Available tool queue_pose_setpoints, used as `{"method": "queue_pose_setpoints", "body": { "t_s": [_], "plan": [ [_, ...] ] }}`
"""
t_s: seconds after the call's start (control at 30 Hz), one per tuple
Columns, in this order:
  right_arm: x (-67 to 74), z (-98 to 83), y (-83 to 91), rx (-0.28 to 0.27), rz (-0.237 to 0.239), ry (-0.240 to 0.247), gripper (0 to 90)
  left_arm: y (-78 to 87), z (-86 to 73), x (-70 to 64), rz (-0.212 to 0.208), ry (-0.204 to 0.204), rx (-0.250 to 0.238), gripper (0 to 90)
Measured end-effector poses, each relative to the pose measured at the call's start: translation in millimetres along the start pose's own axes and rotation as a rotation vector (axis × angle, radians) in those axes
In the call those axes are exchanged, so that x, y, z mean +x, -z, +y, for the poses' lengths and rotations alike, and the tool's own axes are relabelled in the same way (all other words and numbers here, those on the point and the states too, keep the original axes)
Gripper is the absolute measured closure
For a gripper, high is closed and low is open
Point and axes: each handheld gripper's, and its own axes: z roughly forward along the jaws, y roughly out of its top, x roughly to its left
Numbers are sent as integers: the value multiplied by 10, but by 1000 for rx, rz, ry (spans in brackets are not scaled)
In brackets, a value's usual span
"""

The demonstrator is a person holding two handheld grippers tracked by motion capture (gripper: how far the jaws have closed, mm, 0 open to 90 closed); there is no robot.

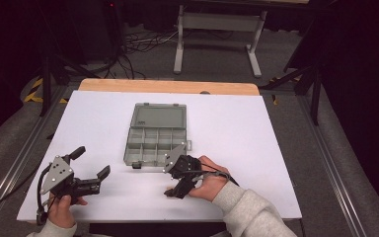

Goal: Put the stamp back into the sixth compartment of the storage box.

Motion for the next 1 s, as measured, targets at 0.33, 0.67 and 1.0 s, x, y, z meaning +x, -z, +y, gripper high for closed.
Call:
{"method": "queue_pose_setpoints", "body": {
  "t_s": [0.33,0.67,1.0],
  "plan": [
    [16,8,-62,62,15,11,315,-1,0,-2,1,0,2,8],
    [9,3,-121,121,38,17,378,-4,-1,-3,-1,1,0,8],
    [-15,-2,-161,166,67,15,442,-3,-1,-3,-1,2,-1,8]
  ]
}}
